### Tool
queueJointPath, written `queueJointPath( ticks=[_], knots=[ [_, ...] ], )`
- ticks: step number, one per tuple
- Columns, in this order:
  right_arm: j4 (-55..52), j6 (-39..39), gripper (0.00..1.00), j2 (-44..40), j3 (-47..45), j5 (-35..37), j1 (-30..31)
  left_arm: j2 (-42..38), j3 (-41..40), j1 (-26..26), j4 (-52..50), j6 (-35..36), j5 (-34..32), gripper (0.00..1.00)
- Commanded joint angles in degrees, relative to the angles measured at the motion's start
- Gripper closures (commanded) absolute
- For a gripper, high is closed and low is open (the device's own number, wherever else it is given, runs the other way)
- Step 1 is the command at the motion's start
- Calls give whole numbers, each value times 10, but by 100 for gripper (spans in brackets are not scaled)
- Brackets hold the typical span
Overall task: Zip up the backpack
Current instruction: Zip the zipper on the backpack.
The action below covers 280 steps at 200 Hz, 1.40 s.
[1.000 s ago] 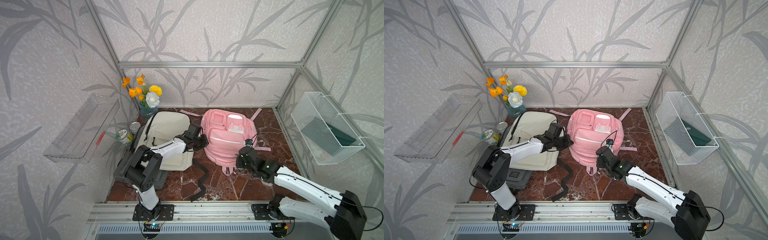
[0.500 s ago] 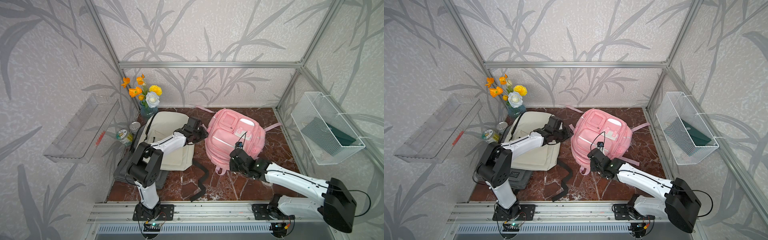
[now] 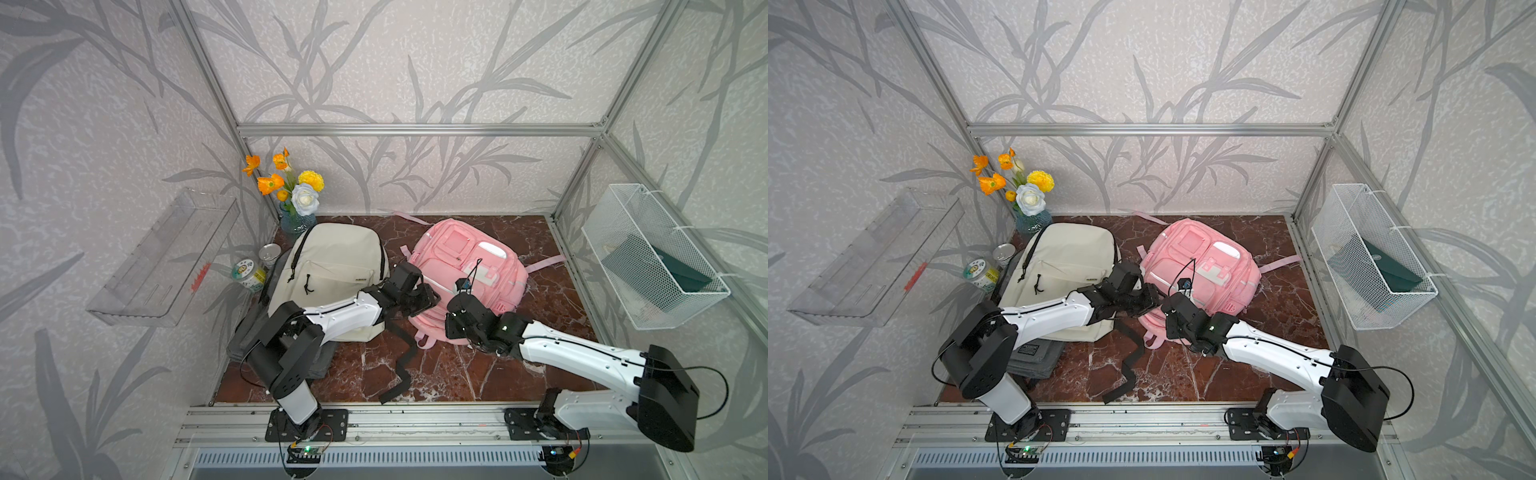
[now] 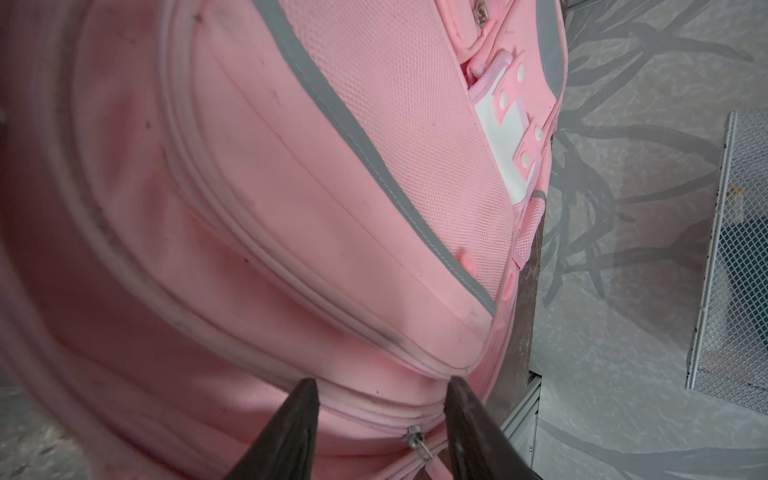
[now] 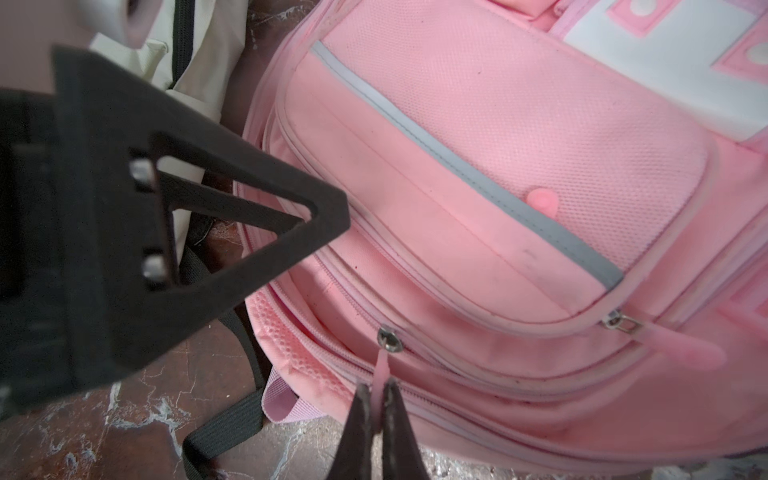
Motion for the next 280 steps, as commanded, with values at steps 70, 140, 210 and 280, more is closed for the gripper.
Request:
queueJointPath(
  ticks=[70, 140, 210, 280],
  knots=[
    [20, -6, 100, -12, 17, 15, 10, -34, -12, -10, -63, -7, -24, 45],
    [38, -10, 100, -2, 24, 17, 35, 34, 2, -11, 18, -4, 5, 48],
    [22, -2, 100, -8, 13, 41, 38, 27, 1, -4, -11, 16, -35, 81],
    [-54, 27, 100, -95, -45, 72, 37, -11, 21, 71, -46, 52, -71, 100]
  ],
)
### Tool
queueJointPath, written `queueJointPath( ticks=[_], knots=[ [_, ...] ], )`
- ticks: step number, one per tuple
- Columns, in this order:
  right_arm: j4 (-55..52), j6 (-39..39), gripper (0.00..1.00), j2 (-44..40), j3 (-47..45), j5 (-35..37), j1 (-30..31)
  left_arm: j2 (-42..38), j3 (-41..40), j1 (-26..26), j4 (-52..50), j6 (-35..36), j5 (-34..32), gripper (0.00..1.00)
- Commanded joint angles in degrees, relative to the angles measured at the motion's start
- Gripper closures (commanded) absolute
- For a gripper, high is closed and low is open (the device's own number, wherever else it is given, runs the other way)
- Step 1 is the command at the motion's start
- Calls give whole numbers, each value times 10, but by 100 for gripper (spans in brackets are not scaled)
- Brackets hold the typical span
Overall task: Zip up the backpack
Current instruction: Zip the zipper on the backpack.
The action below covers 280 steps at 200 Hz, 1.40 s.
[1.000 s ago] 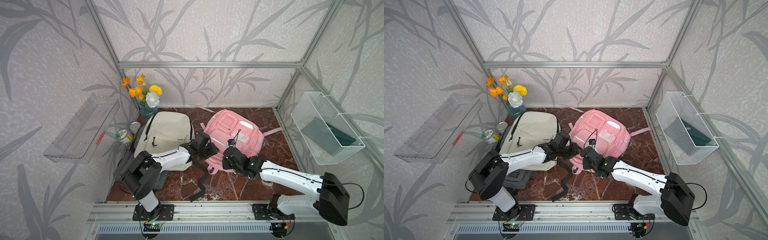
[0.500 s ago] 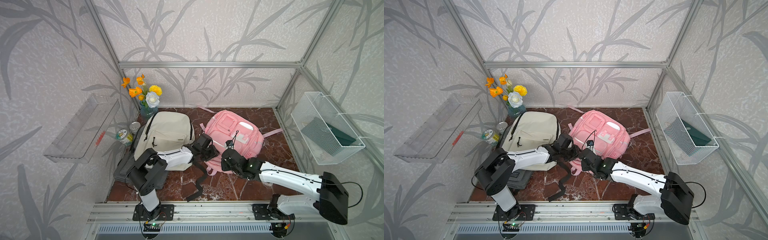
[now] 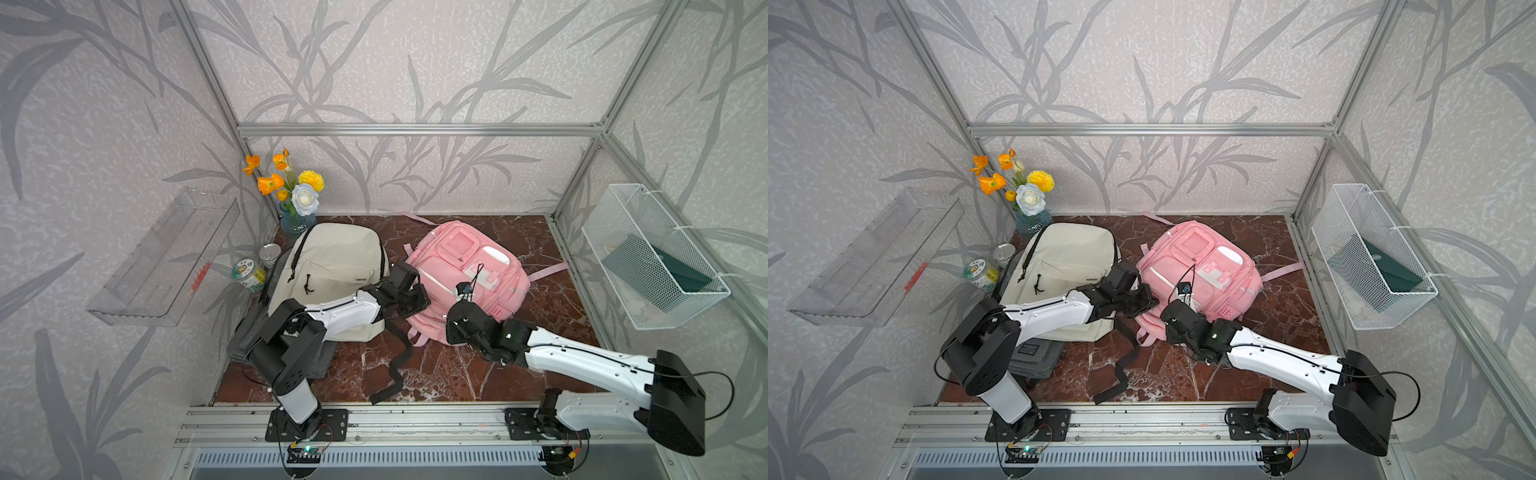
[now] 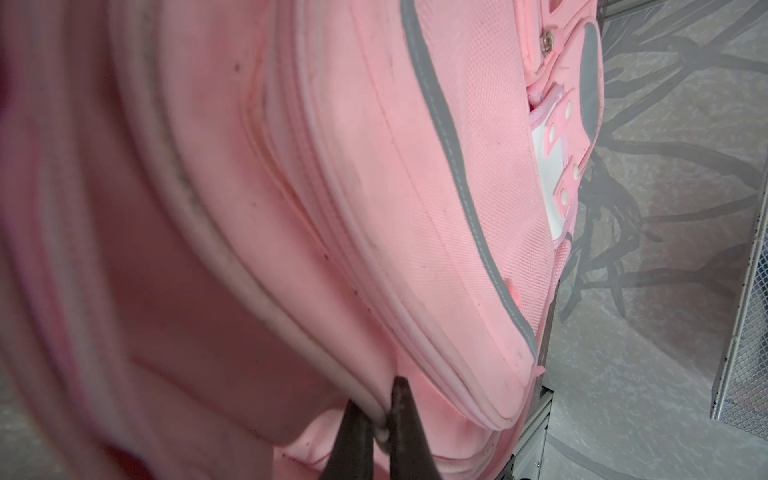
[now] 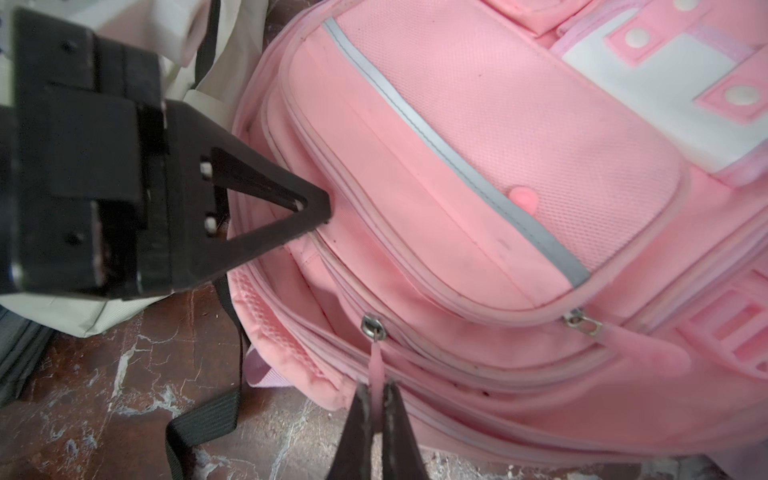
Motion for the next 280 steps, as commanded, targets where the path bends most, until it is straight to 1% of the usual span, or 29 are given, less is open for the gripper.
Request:
queueJointPath(
  ticks=[1, 33, 47, 63, 80, 92, 112, 124, 140, 168, 172, 210, 237, 257, 266, 280],
  knots=[
    [-49, 18, 100, -49, -21, 38, 4, -17, 22, 42, -23, 43, -63, 100],
    [-70, 28, 100, -88, -53, 83, 4, -35, 28, 62, -37, 57, -70, 100],
    [-88, 28, 100, -104, -60, 96, -12, -45, 30, 64, -48, 64, -74, 100],
    [-94, 19, 100, -119, -72, 75, -57, -57, 29, 65, -54, 68, -74, 100],
    [-80, -1, 100, -130, -86, 25, -128, -69, 22, 64, -53, 66, -69, 100],
    [-73, -15, 100, -131, -89, 5, -171, -76, 17, 64, -55, 65, -69, 100],
    [-53, -38, 100, -119, -88, -28, -238, -85, 8, 63, -54, 61, -66, 100],
    [-36, -47, 100, -107, -85, -46, -268, -85, 8, 63, -53, 59, -61, 100],
    [-18, -57, 100, -89, -79, -52, -292, -82, 12, 62, -52, 59, -54, 100],
    [-22, -57, 100, -47, -58, -49, -331, -81, 15, 59, -52, 60, -50, 100],
    [-21, -74, 100, -41, -56, -50, -337, -81, 15, 58, -53, 59, -49, 100],
    [-16, -77, 100, 1, -49, -63, -400, -94, 18, 57, -59, 62, -59, 100],
    [-9, -85, 100, 11, -40, -72, -410, -87, 22, 57, -62, 63, -56, 100],
    [-24, -99, 100, 12, -21, -112, -410, -74, 25, 57, -53, 60, -52, 100],
    [-31, -101, 100, 5, -17, -125, -410, -63, 33, 56, -54, 60, -47, 100],
    [-35, -103, 100, -19, -27, -124, -410, -50, 40, 55, -52, 60, -42, 100]
  ],
)
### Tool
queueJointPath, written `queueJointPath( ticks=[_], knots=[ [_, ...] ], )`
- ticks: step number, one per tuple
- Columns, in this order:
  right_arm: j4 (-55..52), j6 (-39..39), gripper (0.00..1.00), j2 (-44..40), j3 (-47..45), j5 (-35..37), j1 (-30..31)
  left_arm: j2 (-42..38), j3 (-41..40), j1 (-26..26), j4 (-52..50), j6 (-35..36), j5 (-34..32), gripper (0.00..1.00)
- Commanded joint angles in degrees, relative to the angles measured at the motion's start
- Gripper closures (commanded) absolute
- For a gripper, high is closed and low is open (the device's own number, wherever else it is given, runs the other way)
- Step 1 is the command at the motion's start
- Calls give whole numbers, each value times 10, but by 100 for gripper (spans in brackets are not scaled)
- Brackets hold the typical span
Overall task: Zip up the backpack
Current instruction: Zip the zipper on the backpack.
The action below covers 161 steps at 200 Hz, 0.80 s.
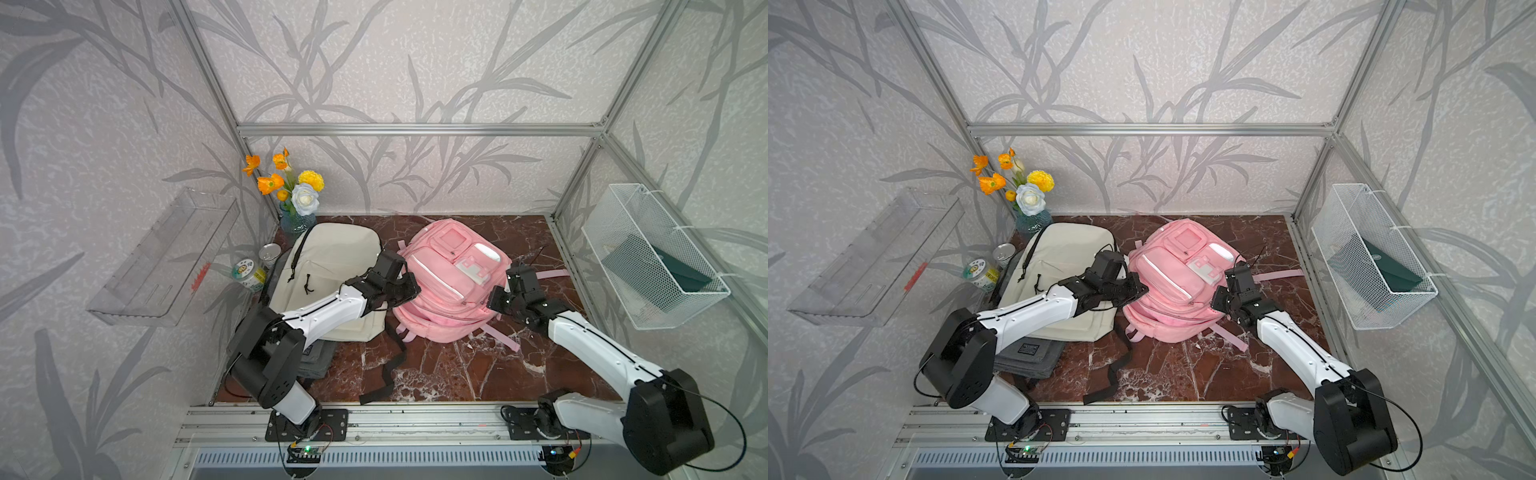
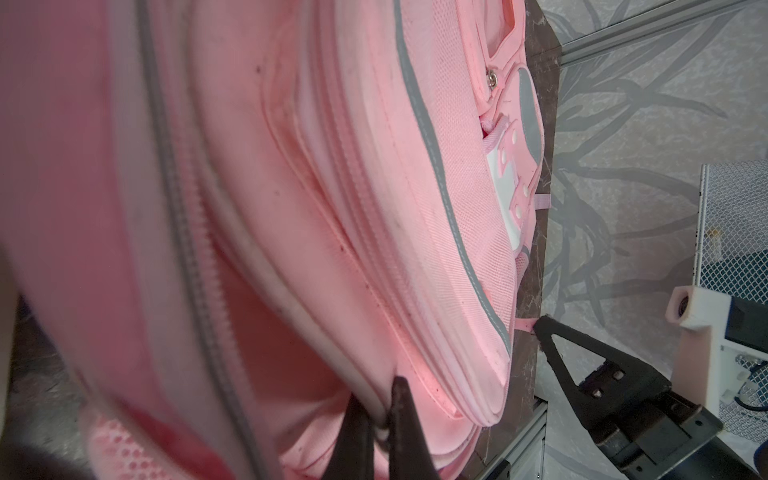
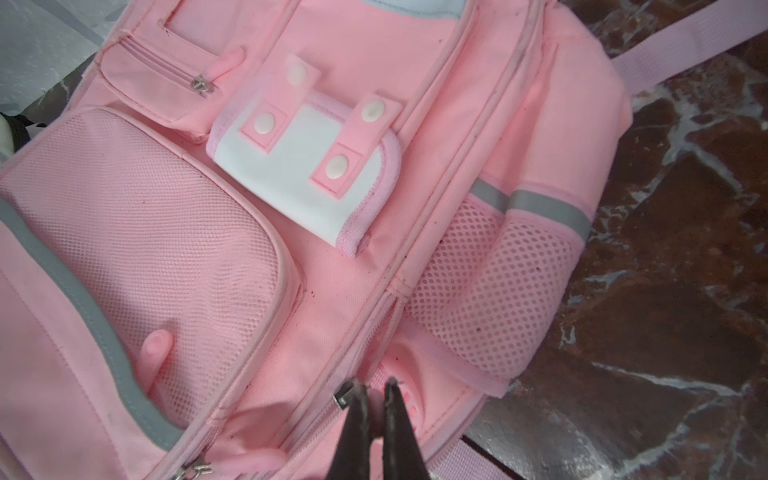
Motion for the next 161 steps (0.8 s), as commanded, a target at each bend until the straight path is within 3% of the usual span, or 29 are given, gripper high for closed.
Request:
queueJointPath(
  ticks=[1, 50, 116, 161],
  knots=[
    [-68, -26, 100, -25, -3, 74, -22, 6, 28, 16, -5, 14, -42, 100],
    [-15, -55, 100, -60, -59, 109, -34, -8, 25, 29, -17, 20, -55, 100],
    [95, -134, 100, -132, -114, 37, -43, -73, 7, 81, -63, 42, -68, 100],
    [163, -95, 100, -162, -188, 48, -51, -85, 9, 110, -66, 53, -54, 100]
  ],
)
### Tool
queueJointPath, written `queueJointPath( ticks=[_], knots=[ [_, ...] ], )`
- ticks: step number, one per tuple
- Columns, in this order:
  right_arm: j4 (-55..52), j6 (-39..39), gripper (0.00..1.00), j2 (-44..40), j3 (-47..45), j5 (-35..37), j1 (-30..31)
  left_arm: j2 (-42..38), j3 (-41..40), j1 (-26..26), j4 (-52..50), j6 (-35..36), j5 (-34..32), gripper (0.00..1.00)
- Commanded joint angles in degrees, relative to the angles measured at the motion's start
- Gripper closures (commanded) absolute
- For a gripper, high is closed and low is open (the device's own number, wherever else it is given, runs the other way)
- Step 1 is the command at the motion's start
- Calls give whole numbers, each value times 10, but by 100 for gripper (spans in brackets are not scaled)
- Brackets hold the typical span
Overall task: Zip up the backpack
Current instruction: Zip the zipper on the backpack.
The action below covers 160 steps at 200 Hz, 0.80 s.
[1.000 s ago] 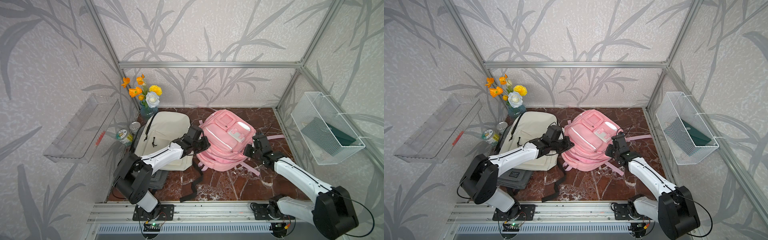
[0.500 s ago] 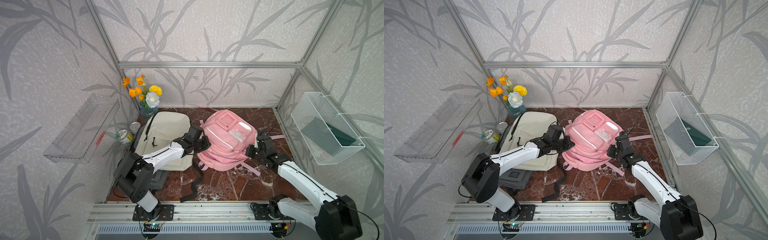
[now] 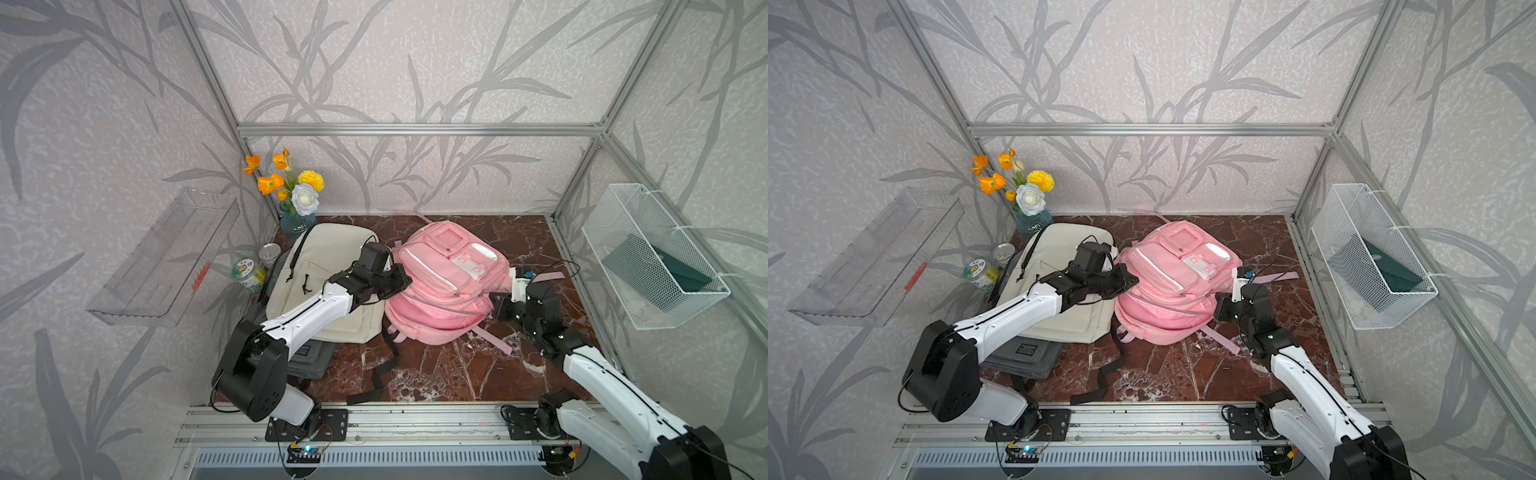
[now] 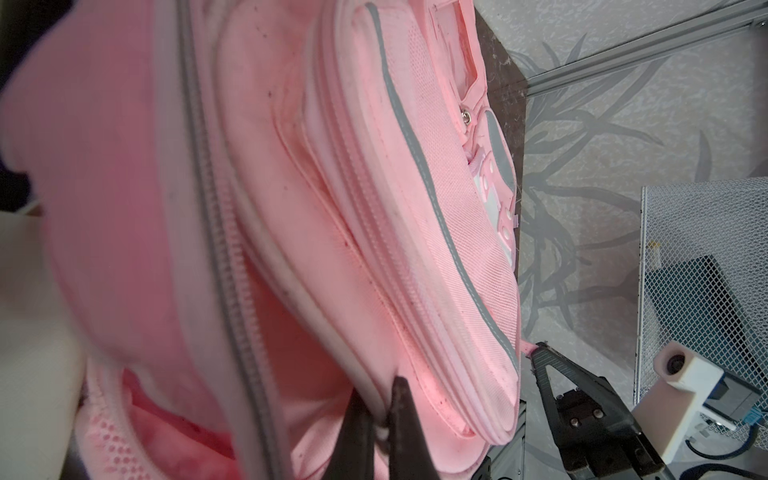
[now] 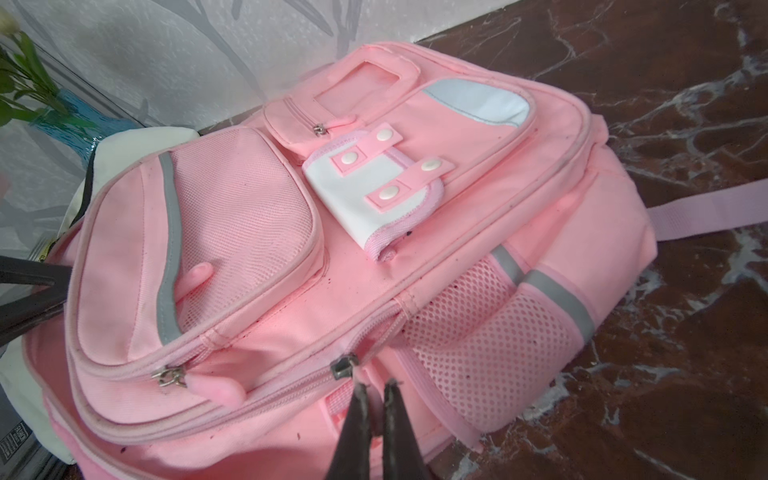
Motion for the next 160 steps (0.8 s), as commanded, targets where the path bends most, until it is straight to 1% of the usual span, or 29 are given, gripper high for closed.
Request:
queueJointPath(
  ticks=[1, 11, 36, 58, 73, 78, 84, 92, 95, 103, 108, 117, 135, 146, 160],
  knots=[
    [-16, 6, 100, 8, -33, 125, -34, -29, 0, 52, -25, 26, -90, 100],
    [-33, 16, 100, 20, -23, 151, -34, -30, 2, 56, -25, 27, -81, 100],
    [-107, 36, 100, 77, 39, 220, -36, -34, 3, 60, -30, 27, -72, 100],
    [-120, 33, 100, 118, 77, 209, -41, -26, 0, 59, -15, 21, -60, 100],
    [-145, 47, 100, 124, 98, 198, -41, -11, -3, 56, 1, 11, -48, 100],
    [-156, 51, 91, 121, 103, 194, -41, -5, -6, 55, 10, 7, -45, 100],
    [-168, 58, 75, 116, 108, 189, -41, 4, -6, 49, 21, 1, -41, 100],
    [-177, 67, 58, 104, 105, 181, -42, 18, -5, 45, 35, -5, -29, 100],
    [-177, 71, 53, 98, 102, 178, -42, 26, -4, 43, 42, -8, -21, 100],
    [-175, 81, 45, 82, 89, 167, -42, 47, 4, 42, 54, -13, 0, 100],
    [-168, 85, 43, 73, 76, 157, -42, 61, 11, 41, 54, -14, 8, 100],
    [-155, 91, 41, 57, 51, 139, -42, 82, 22, 42, 50, -13, 14, 100],
    [-143, 108, 41, 29, 2, 111, -42, 104, 36, 41, 37, 0, 6, 100],
    [-114, 113, 41, 15, -33, 83, -42, 112, 52, 42, 17, 17, -6, 100],
    [-60, 112, 41, 6, -69, 46, -42, 126, 70, 43, 1, 31, -5, 100]
  ],
)
